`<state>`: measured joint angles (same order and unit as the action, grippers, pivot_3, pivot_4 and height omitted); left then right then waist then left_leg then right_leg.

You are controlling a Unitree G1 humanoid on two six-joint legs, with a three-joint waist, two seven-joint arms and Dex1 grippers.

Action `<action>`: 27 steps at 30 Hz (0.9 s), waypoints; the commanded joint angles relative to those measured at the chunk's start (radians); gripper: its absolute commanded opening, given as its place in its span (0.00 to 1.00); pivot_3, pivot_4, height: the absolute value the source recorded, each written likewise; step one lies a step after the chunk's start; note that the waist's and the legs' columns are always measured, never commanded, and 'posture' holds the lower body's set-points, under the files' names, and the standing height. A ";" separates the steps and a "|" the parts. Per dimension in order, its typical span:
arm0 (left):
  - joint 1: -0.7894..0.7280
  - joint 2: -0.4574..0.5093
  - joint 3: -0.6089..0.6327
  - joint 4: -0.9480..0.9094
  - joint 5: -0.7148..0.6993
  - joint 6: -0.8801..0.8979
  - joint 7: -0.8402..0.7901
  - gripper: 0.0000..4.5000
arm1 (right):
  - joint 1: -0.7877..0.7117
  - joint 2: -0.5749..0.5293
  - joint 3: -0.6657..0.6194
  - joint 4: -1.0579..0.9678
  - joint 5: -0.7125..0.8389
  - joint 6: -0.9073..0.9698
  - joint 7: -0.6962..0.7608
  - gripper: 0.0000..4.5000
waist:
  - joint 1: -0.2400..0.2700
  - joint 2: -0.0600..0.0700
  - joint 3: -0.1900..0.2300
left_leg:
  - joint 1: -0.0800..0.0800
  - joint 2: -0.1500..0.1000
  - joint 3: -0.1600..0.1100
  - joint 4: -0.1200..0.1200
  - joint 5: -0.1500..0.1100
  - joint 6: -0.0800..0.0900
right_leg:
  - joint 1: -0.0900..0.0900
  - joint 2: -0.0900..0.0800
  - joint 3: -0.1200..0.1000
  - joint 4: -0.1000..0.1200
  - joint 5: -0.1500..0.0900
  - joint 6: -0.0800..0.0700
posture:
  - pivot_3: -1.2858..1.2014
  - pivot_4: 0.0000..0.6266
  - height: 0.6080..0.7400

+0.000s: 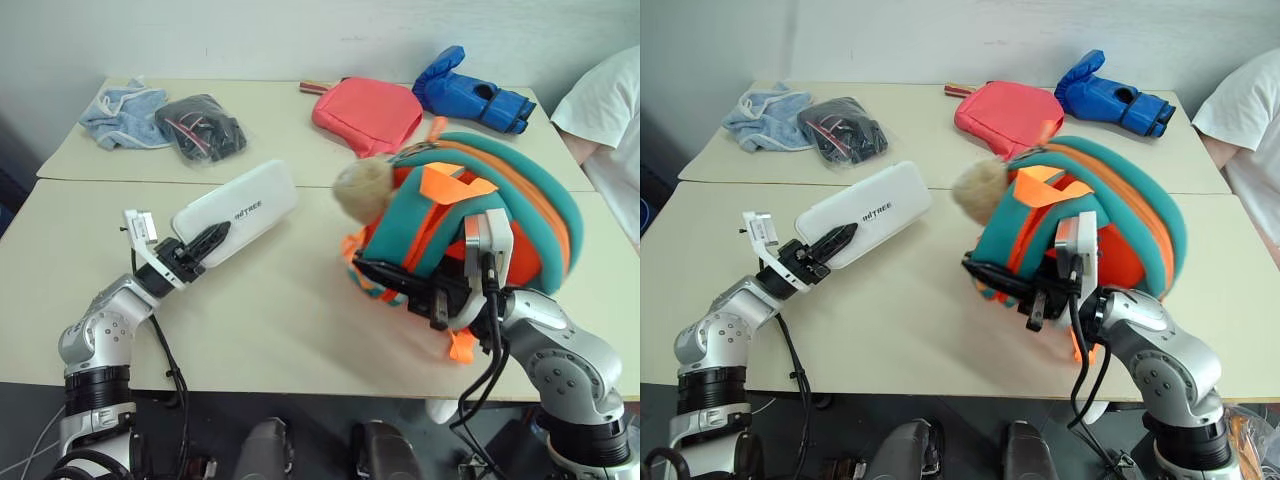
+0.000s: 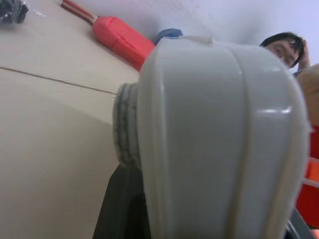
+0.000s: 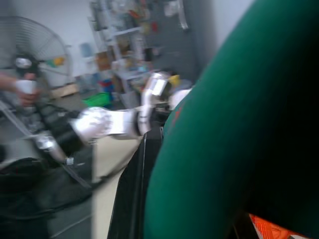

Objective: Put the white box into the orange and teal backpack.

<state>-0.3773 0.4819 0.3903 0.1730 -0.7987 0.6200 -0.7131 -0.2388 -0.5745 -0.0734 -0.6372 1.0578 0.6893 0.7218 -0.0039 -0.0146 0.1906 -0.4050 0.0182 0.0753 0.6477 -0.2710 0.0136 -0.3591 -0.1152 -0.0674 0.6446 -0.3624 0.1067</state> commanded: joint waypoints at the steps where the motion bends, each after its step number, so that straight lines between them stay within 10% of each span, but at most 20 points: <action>1: 0.027 0.020 0.052 -0.061 -0.029 -0.021 -0.026 0.26 | 0.059 -0.120 -0.083 -0.083 0.183 0.092 0.023 0.00 | 0.001 -0.001 0.000 | 0.000 0.000 0.000 0.000 0.000 0.000 | 0.000 0.000 0.000 -0.001 0.000 0.000 | 0.52 0.24 1.00; 7: 0.078 0.060 0.111 -0.230 -0.171 0.071 -0.069 0.26 | 0.190 -0.353 -0.257 0.024 0.128 0.119 0.162 0.00 | 0.003 -0.006 0.000 | -0.001 0.000 0.000 0.000 -0.002 0.003 | 0.002 -0.001 0.000 -0.007 0.000 0.000 | 0.52 0.24 1.00; 18: 0.070 0.166 0.014 -0.510 -0.324 0.199 -0.150 0.26 | 0.235 -0.396 -0.299 0.117 0.010 0.089 0.262 0.00 | 0.003 -0.006 0.000 | 0.000 0.000 -0.001 0.000 -0.001 0.001 | 0.003 -0.001 0.000 -0.007 0.000 0.000 | 0.52 0.24 1.00; 27: -0.015 0.182 -0.207 -0.443 -0.020 -0.031 -0.283 0.26 | 0.250 -0.349 -0.268 0.109 -0.032 0.068 0.272 0.00 | 0.010 -0.006 0.000 | 0.000 -0.001 -0.001 0.001 -0.001 0.001 | 0.003 0.000 0.000 -0.008 0.000 0.000 | 0.52 0.24 1.00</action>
<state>-0.3680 0.6669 0.2208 -0.2760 -0.8712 0.6417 -0.9659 0.0116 -0.9297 -0.3364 -0.5069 1.0242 0.7680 0.9872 0.0065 -0.0210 0.1906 -0.4049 0.0166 0.0748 0.6483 -0.2721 0.0148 -0.3563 -0.1152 -0.0678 0.6370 -0.3623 0.1067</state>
